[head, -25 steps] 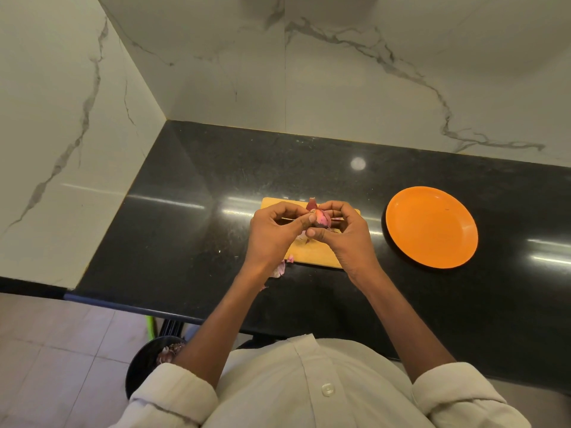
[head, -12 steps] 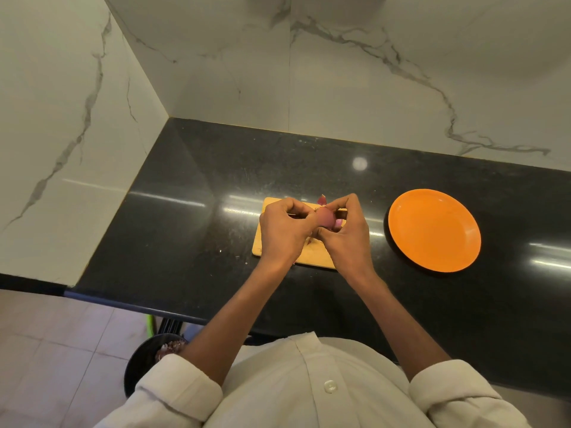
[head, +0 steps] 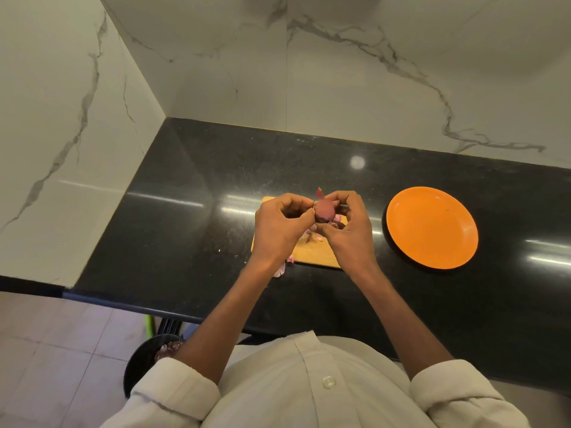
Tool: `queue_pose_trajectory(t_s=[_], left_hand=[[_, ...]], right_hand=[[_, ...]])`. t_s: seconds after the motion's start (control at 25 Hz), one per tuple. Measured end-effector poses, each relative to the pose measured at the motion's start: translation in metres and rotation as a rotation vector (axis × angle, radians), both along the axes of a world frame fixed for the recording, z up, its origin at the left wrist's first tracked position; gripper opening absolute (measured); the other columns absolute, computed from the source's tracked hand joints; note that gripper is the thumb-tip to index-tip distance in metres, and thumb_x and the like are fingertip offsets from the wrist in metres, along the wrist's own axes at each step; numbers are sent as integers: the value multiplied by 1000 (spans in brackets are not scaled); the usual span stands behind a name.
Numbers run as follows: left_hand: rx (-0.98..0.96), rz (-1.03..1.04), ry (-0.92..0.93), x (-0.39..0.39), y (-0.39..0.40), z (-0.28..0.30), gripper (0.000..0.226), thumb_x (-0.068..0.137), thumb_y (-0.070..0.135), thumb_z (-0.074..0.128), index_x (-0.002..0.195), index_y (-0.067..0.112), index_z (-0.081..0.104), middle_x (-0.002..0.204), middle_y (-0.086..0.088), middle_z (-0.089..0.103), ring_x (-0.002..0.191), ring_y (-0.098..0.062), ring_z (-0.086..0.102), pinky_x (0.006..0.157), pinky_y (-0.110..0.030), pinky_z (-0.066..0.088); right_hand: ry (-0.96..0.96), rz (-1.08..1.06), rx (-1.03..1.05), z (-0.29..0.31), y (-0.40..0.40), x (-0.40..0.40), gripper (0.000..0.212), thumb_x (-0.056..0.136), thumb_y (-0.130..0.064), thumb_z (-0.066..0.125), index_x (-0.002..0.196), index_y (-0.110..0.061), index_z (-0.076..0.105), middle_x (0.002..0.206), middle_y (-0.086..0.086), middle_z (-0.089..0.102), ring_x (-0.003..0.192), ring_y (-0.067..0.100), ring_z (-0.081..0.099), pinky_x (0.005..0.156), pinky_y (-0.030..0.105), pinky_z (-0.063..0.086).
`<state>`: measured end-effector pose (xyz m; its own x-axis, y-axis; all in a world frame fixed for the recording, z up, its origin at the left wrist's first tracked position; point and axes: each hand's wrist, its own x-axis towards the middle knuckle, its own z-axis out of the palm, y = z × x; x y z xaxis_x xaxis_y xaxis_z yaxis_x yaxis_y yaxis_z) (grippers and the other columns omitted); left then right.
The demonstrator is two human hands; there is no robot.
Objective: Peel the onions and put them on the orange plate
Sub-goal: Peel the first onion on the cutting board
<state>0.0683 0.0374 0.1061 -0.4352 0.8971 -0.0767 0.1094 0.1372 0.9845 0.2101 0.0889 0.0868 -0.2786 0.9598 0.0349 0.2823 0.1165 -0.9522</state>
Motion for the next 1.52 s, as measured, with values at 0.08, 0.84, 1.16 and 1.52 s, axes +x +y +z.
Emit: queue_pose_trajectory(t_s=[0.08, 0.84, 1.16, 1.52], left_hand=[[-11, 20, 31, 0, 0, 1, 10, 89, 9, 83, 99, 10, 82, 86, 0, 81, 83, -15, 78, 79, -29, 64], [121, -30, 184, -2, -1, 3, 7, 97, 9, 75, 104, 10, 78, 90, 2, 78, 84, -15, 76, 81, -34, 64], [119, -99, 195, -12, -1, 5, 14, 93, 10, 82, 107, 11, 84, 94, 4, 82, 90, -12, 78, 86, -39, 65], [106, 46, 235, 9, 2, 12, 6, 88, 20, 83, 87, 15, 79, 77, 5, 75, 72, -15, 72, 71, -39, 62]], right_hand=[[-45, 12, 68, -1, 0, -1, 55, 78, 1, 87, 123, -19, 64, 126, -4, 56, 116, 7, 58, 82, 18, 58], [85, 43, 66, 4, 5, 3, 49, 85, 7, 78, 128, -18, 72, 129, -6, 63, 123, 14, 61, 95, 30, 60], [50, 68, 33, 7, 4, 7, 55, 81, 6, 83, 128, -20, 72, 128, -9, 65, 123, 6, 61, 99, 27, 57], [69, 18, 154, 13, -3, 0, 41, 89, 8, 75, 124, -14, 76, 119, -6, 68, 113, 7, 66, 86, 18, 58]])
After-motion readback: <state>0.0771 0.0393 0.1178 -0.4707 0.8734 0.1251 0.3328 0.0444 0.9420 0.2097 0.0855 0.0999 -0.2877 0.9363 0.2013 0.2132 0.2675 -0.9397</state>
